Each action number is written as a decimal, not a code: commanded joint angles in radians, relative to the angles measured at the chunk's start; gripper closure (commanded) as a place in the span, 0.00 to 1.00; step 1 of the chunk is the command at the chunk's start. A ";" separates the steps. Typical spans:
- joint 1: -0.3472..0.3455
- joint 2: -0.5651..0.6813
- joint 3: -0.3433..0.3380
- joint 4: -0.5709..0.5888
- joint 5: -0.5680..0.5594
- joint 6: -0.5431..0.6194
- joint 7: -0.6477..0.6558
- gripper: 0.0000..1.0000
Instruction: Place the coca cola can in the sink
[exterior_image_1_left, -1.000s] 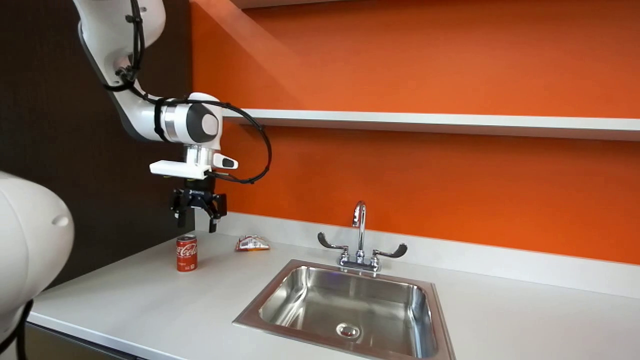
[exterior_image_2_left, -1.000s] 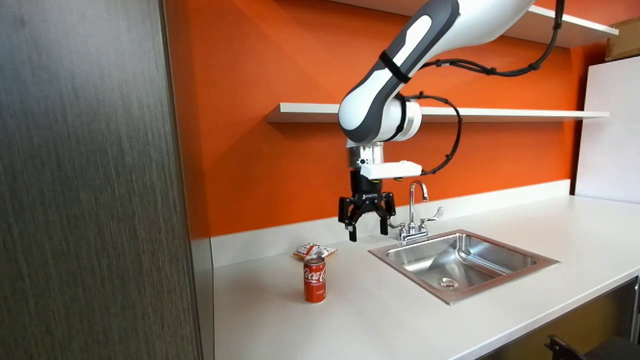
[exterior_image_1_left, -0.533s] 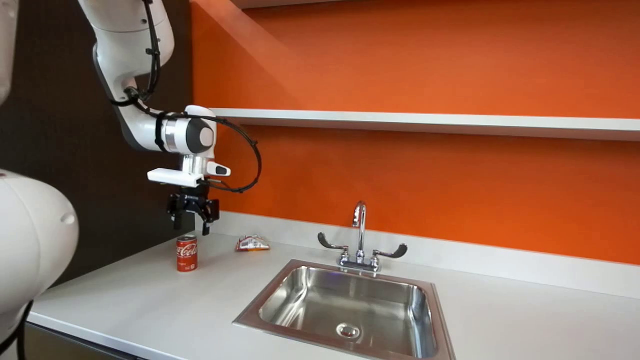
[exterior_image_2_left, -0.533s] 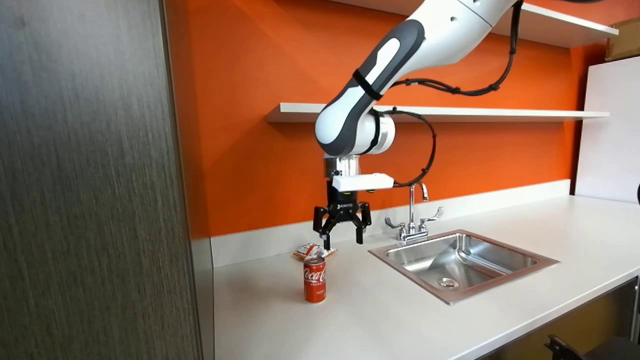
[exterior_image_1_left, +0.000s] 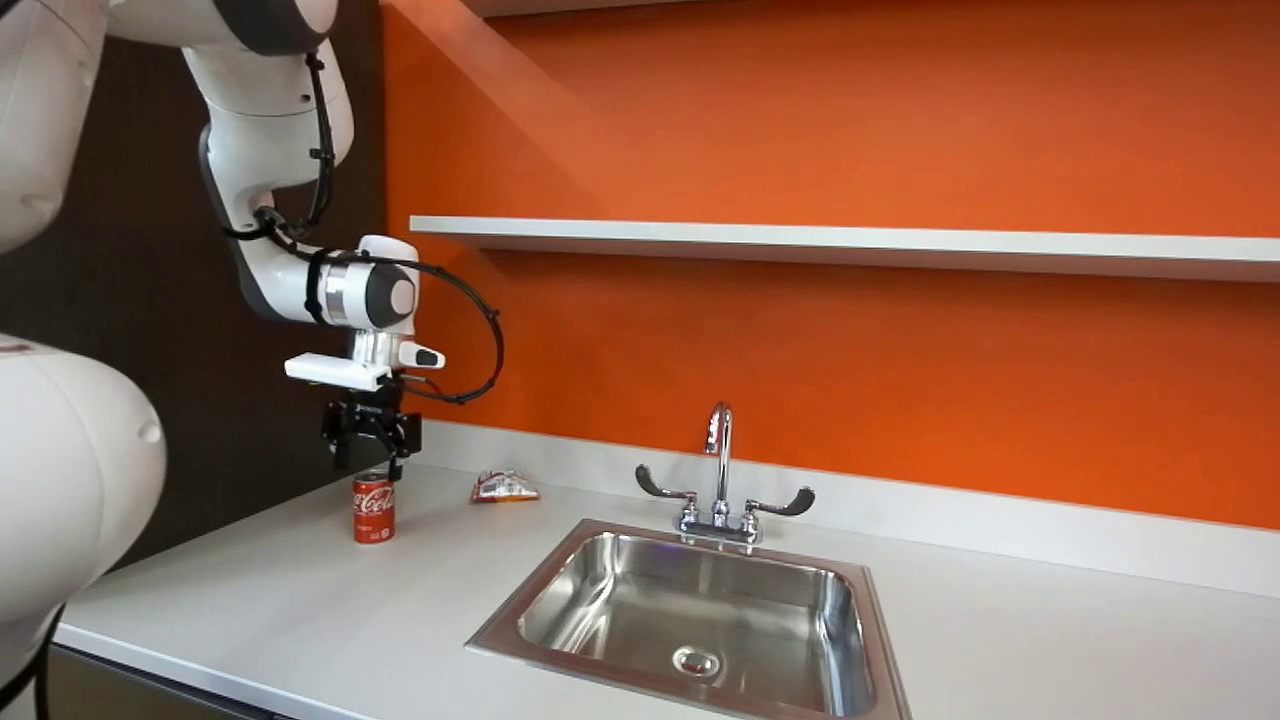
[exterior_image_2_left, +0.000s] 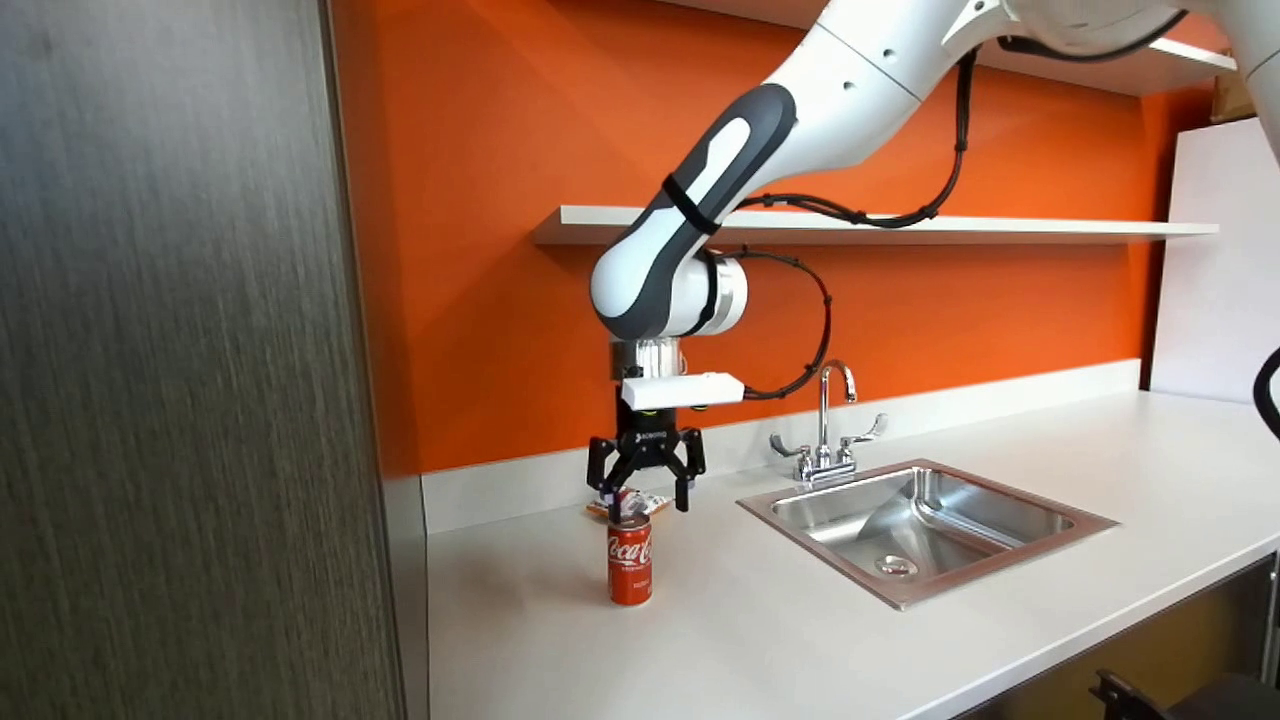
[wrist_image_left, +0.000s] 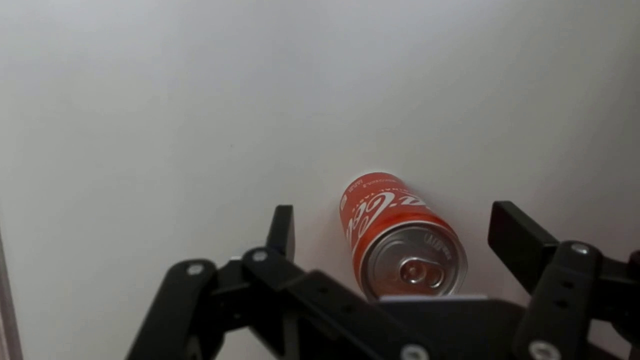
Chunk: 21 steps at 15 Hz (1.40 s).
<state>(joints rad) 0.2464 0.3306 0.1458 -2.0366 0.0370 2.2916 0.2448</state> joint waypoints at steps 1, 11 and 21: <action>0.015 0.029 0.000 0.048 -0.011 -0.006 0.038 0.00; 0.028 0.082 -0.004 0.092 -0.011 0.010 0.047 0.00; 0.041 0.147 -0.025 0.138 -0.026 0.028 0.076 0.00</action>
<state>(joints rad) 0.2671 0.4572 0.1390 -1.9282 0.0348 2.3166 0.2781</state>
